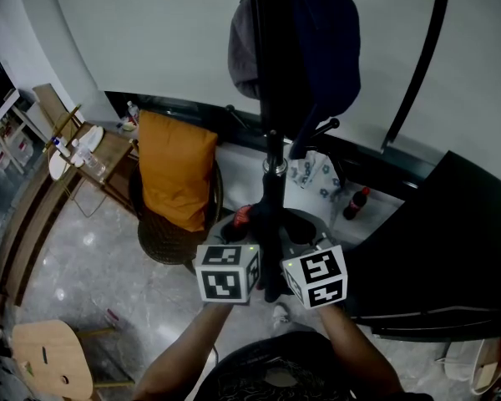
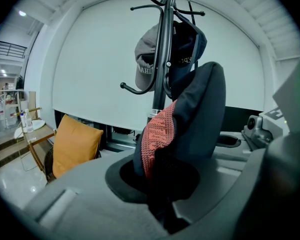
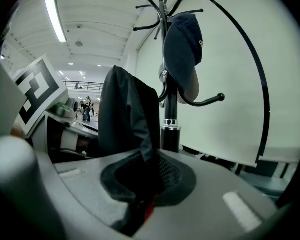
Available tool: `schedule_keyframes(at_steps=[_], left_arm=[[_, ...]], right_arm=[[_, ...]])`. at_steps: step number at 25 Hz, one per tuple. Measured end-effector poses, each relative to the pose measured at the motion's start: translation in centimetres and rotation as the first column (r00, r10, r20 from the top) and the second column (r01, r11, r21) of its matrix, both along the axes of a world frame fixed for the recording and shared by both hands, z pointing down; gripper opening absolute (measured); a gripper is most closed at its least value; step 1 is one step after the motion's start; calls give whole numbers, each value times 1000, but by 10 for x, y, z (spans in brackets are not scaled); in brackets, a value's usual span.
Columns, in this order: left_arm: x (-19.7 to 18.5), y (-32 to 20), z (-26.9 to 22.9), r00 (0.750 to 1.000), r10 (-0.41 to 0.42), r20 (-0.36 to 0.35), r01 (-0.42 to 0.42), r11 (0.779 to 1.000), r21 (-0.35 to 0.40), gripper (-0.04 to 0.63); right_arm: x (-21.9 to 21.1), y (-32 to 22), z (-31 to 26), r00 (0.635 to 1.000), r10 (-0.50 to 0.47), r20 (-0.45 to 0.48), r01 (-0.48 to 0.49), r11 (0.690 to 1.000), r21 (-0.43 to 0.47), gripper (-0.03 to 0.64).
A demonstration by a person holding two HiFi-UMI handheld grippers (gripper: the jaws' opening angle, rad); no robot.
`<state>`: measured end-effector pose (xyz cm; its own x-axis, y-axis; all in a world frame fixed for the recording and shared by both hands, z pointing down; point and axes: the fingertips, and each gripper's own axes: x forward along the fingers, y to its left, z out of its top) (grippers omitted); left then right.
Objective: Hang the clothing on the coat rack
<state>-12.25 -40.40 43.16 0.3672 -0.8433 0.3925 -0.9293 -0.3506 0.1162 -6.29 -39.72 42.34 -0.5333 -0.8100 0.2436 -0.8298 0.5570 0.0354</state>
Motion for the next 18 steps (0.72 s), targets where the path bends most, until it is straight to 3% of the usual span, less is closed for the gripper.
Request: schedule_keyframes(at_steps=[18], left_arm=[[2,18,3,998,57,-15,-57,998,-6,21]], right_arm=[[-4,19,2,1000,1,1,-1,1000,-24,38]])
